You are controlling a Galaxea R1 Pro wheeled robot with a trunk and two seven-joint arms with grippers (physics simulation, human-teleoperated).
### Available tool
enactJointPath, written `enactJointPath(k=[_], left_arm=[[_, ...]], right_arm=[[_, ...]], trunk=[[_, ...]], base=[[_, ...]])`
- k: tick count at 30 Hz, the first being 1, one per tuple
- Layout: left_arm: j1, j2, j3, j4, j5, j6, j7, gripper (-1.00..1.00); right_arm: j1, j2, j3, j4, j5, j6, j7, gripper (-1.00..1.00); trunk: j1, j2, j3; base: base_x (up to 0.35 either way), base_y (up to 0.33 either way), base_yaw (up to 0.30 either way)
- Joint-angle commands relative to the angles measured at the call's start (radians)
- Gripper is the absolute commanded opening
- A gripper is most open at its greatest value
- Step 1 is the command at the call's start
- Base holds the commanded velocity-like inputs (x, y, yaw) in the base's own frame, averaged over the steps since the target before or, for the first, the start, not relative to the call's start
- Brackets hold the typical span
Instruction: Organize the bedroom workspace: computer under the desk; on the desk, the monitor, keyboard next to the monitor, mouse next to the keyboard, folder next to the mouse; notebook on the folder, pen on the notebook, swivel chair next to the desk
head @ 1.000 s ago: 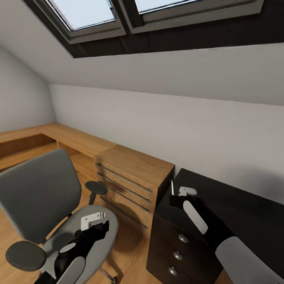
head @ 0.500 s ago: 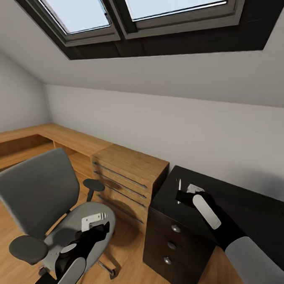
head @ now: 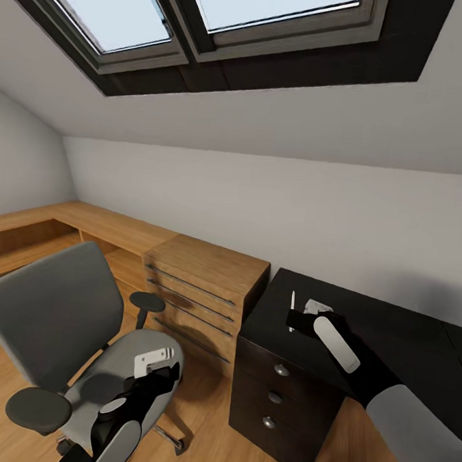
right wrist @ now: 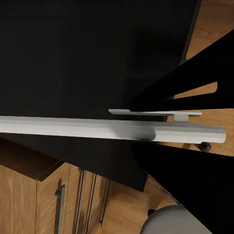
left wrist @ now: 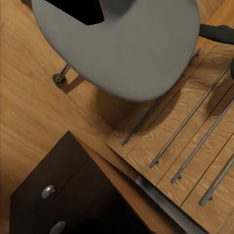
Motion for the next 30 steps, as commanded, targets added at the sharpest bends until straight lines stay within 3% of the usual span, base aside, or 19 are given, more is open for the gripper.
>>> enactJointPath(k=[1, 9, 24, 30], left_arm=[[-0.001, 0.001, -0.002, -0.002, 0.006, 0.002, 0.008, 1.0], [-0.001, 0.001, -0.004, -0.002, 0.006, 0.002, 0.008, 1.0], [-0.001, 0.002, -0.005, -0.002, 0.003, -0.001, 0.008, 1.0], [-0.001, 0.002, -0.006, -0.002, 0.002, -0.003, 0.008, 1.0]], right_arm=[[-0.001, -0.001, 0.004, -0.002, -0.01, -0.001, -0.009, -1.0], [-0.001, -0.001, 0.003, -0.002, -0.01, -0.001, -0.009, -1.0], [-0.001, -0.003, 0.001, -0.002, -0.026, -0.002, -0.009, -1.0], [-0.001, -0.017, 0.002, -0.002, -0.042, -0.003, -0.009, -1.0]], trunk=[[0.0, -0.001, -0.001], [0.0, -0.001, -0.001], [0.0, -0.001, 0.004], [0.0, -0.001, 0.007]], base=[[0.0, 0.0, -0.002], [0.0, 0.0, -0.109], [-0.001, 0.001, -0.266], [-0.119, 0.113, -0.285]])
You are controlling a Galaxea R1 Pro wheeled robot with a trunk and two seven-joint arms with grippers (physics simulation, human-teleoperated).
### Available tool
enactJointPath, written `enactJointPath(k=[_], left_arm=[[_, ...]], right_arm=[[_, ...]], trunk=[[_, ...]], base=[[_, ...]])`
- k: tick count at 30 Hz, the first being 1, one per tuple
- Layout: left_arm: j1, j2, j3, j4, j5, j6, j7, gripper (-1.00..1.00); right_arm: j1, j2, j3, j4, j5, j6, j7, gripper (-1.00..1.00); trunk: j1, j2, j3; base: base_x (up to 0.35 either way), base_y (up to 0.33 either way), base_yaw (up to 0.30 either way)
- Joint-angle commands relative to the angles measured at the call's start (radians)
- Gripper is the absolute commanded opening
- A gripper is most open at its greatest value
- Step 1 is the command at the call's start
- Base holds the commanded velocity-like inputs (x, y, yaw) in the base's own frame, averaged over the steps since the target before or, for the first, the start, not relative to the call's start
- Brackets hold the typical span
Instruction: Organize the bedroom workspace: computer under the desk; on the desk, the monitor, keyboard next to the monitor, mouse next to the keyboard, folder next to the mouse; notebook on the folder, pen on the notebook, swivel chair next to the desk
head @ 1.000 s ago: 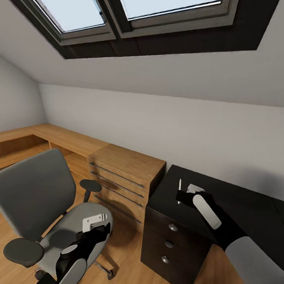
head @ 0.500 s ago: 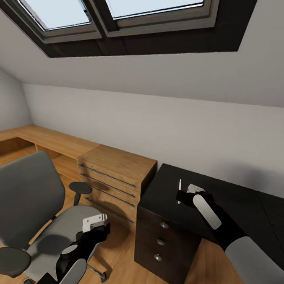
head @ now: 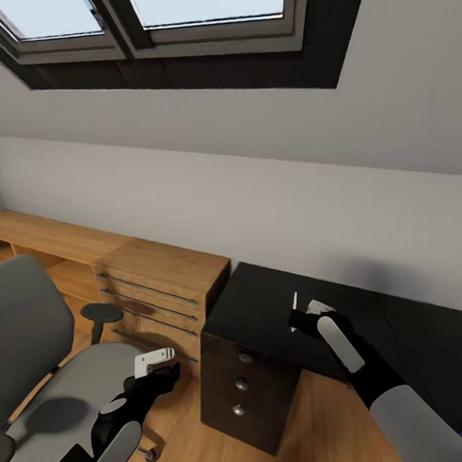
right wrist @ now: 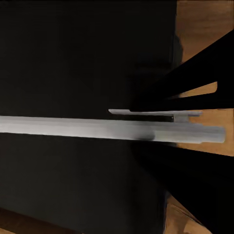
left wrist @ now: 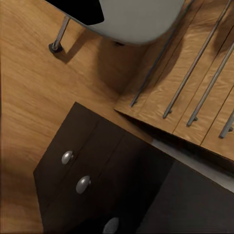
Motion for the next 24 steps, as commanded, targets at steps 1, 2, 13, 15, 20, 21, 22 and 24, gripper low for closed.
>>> enactJointPath(k=[1, 2, 13, 15, 20, 21, 22, 24], left_arm=[[-0.001, 0.001, -0.002, -0.002, 0.006, 0.002, 0.008, 1.0], [-0.001, 0.001, -0.003, -0.002, 0.006, 0.002, 0.008, 1.0], [-0.001, 0.001, -0.02, 0.0, 0.008, 0.003, 0.008, 1.0], [-0.001, 0.001, -0.023, 0.0, 0.008, 0.003, 0.008, 1.0], [-0.001, 0.001, -0.024, 0.0, 0.009, 0.003, 0.008, 1.0], [-0.001, 0.001, -0.024, 0.0, 0.008, 0.003, 0.008, 1.0], [-0.001, 0.001, -0.024, 0.0, 0.008, 0.003, 0.008, 1.0], [-0.001, 0.002, -0.024, 0.0, 0.007, 0.003, 0.008, 1.0]], right_arm=[[-0.001, -0.003, 0.004, -0.001, -0.012, -0.001, -0.009, -1.0], [-0.001, -0.004, 0.003, -0.001, -0.015, -0.001, -0.009, -1.0], [-0.001, -0.01, 0.002, 0.001, -0.038, -0.006, -0.022, -1.0], [-0.001, -0.01, 0.001, 0.002, -0.041, -0.008, -0.044, -1.0], [-0.001, -0.01, 0.0, 0.002, -0.042, -0.009, -0.053, -1.0], [-0.001, -0.01, 0.0, 0.002, -0.042, -0.009, -0.054, -1.0], [-0.001, -0.01, 0.0, 0.002, -0.042, -0.009, -0.054, -1.0], [-0.001, -0.01, 0.0, 0.002, -0.042, -0.009, -0.054, -1.0]], trunk=[[0.0, -0.001, -0.001], [0.0, -0.001, -0.001], [0.0, -0.001, 0.001], [0.0, -0.001, 0.002], [0.0, -0.001, 0.002], [0.0, -0.001, 0.002], [0.0, -0.001, 0.002], [0.0, -0.001, 0.002]], base=[[-0.184, 0.209, -0.286], [-0.175, 0.228, -0.286], [-0.045, 0.165, -0.293], [-0.002, 0.014, -0.299], [0.0, 0.003, -0.299], [0.0, 0.0, -0.299], [0.0, 0.0, -0.299], [0.0, 0.0, -0.299]])
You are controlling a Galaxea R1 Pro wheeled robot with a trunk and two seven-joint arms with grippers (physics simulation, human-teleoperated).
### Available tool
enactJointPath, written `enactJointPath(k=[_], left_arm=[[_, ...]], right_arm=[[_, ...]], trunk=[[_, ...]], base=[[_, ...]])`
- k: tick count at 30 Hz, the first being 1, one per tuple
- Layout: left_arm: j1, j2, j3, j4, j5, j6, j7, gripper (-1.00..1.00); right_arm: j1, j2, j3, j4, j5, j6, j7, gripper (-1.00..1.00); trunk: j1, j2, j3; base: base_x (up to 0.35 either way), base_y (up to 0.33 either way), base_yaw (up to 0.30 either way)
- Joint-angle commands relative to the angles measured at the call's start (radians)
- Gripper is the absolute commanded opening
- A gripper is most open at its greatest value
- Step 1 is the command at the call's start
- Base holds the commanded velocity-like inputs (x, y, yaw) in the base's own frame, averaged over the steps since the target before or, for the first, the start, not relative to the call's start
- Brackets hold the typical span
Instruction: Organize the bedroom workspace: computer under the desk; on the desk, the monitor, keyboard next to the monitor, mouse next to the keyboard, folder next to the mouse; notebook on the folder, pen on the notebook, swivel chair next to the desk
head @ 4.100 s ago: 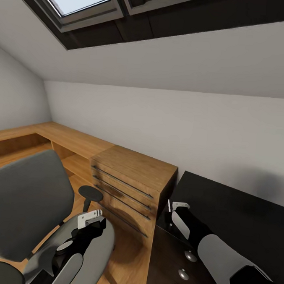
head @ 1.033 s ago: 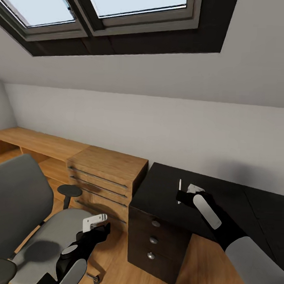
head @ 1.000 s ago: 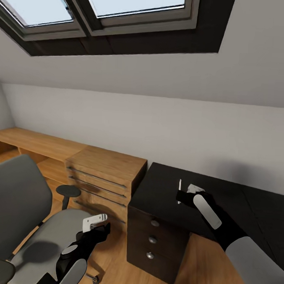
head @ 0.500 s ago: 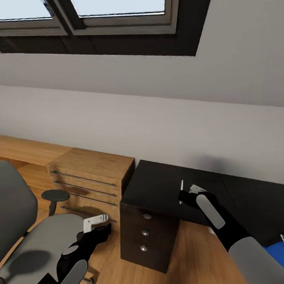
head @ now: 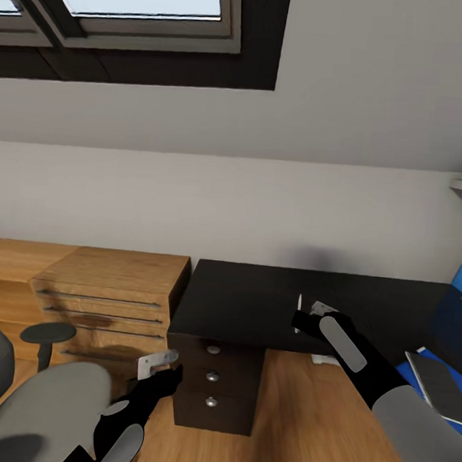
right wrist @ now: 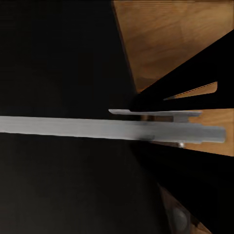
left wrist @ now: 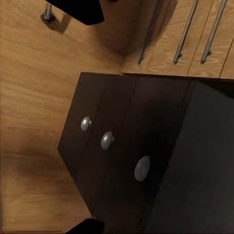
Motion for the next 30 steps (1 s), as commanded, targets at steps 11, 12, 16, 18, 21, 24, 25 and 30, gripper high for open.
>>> enactJointPath(k=[11, 12, 16, 18, 21, 24, 25, 30], left_arm=[[-0.001, 0.002, -0.002, -0.002, 0.006, 0.002, 0.008, 1.0], [-0.001, 0.002, -0.002, -0.002, 0.005, 0.002, 0.008, 1.0], [-0.001, 0.002, -0.002, -0.002, 0.005, 0.002, 0.008, 1.0], [-0.001, 0.002, -0.002, -0.002, 0.004, 0.002, 0.008, 1.0], [-0.001, 0.002, -0.002, -0.002, 0.005, 0.002, 0.008, 1.0], [-0.001, 0.002, -0.002, -0.002, 0.005, 0.002, 0.008, 1.0], [-0.001, 0.002, -0.002, -0.003, 0.005, 0.002, 0.008, 1.0], [-0.001, 0.001, -0.002, -0.003, 0.006, 0.002, 0.008, 1.0]], right_arm=[[-0.001, -0.001, 0.004, 0.003, -0.008, -0.002, -0.01, -1.0], [-0.001, -0.001, 0.004, 0.006, -0.008, -0.005, -0.01, -1.0], [-0.001, -0.002, 0.004, 0.012, -0.007, -0.013, -0.01, -1.0], [-0.001, -0.002, 0.004, 0.012, -0.007, -0.014, -0.01, -1.0], [-0.001, -0.003, 0.004, 0.012, -0.007, -0.016, -0.01, -1.0], [-0.001, -0.003, -0.008, 0.012, -0.007, -0.015, -0.01, -1.0], [-0.001, -0.003, -0.023, 0.013, -0.007, -0.015, -0.01, -1.0], [-0.001, -0.003, -0.063, 0.015, -0.006, -0.015, -0.029, -1.0]], trunk=[[0.0, -0.001, -0.001], [0.0, -0.001, -0.001], [0.0, -0.001, -0.001], [0.0, -0.001, -0.001], [0.0, -0.001, -0.001], [0.0, -0.001, -0.002], [0.0, -0.001, -0.002], [0.0, -0.001, -0.005]], base=[[0.0, 0.0, -0.299], [0.0, 0.0, -0.299], [0.0, 0.0, -0.299], [0.0, 0.0, -0.299], [0.0, 0.0, -0.299], [0.0, 0.0, -0.294], [0.0, 0.0, -0.285], [0.0, 0.0, -0.279]])
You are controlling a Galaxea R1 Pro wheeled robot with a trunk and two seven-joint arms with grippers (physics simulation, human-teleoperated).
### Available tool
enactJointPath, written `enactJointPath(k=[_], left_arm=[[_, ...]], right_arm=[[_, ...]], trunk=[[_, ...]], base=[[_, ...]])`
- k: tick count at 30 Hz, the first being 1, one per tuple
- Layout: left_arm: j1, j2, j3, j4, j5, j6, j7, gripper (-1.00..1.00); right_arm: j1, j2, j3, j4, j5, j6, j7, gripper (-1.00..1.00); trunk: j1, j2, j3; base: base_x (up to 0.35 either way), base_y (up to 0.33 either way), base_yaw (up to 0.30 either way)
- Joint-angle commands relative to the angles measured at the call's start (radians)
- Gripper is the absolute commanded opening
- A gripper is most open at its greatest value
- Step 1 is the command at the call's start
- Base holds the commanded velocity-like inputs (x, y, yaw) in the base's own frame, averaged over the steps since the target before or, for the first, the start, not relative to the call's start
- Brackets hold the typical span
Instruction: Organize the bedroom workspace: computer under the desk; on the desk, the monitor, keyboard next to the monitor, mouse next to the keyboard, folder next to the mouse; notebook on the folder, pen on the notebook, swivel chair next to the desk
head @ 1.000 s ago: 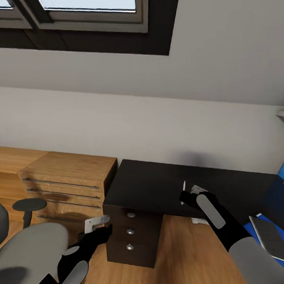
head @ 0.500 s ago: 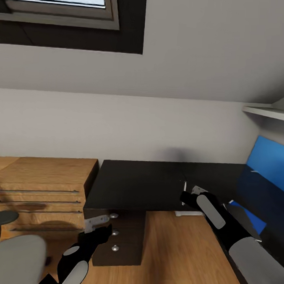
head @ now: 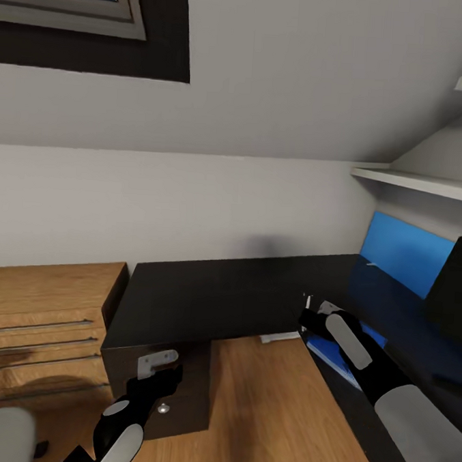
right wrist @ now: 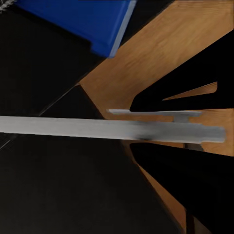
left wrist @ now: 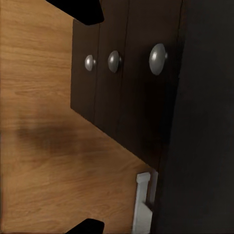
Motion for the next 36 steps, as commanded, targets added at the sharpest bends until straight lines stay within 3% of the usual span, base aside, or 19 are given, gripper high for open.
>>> enactJointPath(k=[1, 12, 18, 20, 21, 29, 36], left_arm=[[-0.001, 0.001, -0.002, -0.002, 0.006, 0.002, 0.008, 1.0], [-0.001, 0.001, -0.002, -0.002, 0.006, 0.002, 0.008, 1.0], [-0.001, 0.0, -0.003, -0.002, 0.006, 0.002, 0.008, 1.0], [-0.001, 0.001, -0.003, -0.002, 0.006, 0.002, 0.008, 1.0], [-0.001, 0.0, -0.003, -0.002, 0.006, 0.002, 0.008, 1.0], [-0.001, 0.0, -0.004, -0.002, 0.006, 0.002, 0.008, 1.0], [-0.001, 0.0, -0.004, -0.002, 0.006, 0.002, 0.008, 1.0]], right_arm=[[-0.001, -0.001, 0.002, 0.0, -0.008, -0.001, -0.01, -1.0], [-0.001, -0.001, -0.003, 0.015, -0.005, -0.001, -0.019, -1.0], [-0.002, 0.0, -0.004, 0.079, 0.007, -0.003, -0.025, -1.0], [-0.002, 0.0, -0.004, 0.093, 0.023, -0.005, -0.024, -1.0], [-0.002, 0.001, -0.001, 0.103, 0.067, -0.007, -0.022, -1.0], [-0.002, 0.007, 0.003, 0.109, 0.207, -0.02, -0.016, -1.0], [-0.002, 0.008, 0.002, 0.108, 0.23, -0.039, -0.014, -1.0]], trunk=[[0.0, -0.001, -0.002], [0.0, -0.001, -0.008], [0.0, -0.001, -0.012], [0.0, -0.001, -0.013], [0.0, -0.001, -0.013], [0.0, -0.001, -0.013], [0.0, -0.001, -0.013]], base=[[0.0, 0.0, -0.278], [0.0, 0.0, -0.277], [0.0, 0.0, -0.268], [0.0, 0.0, -0.171], [0.0, 0.0, -0.05], [0.0, 0.0, -0.016], [0.0, 0.0, -0.001]])
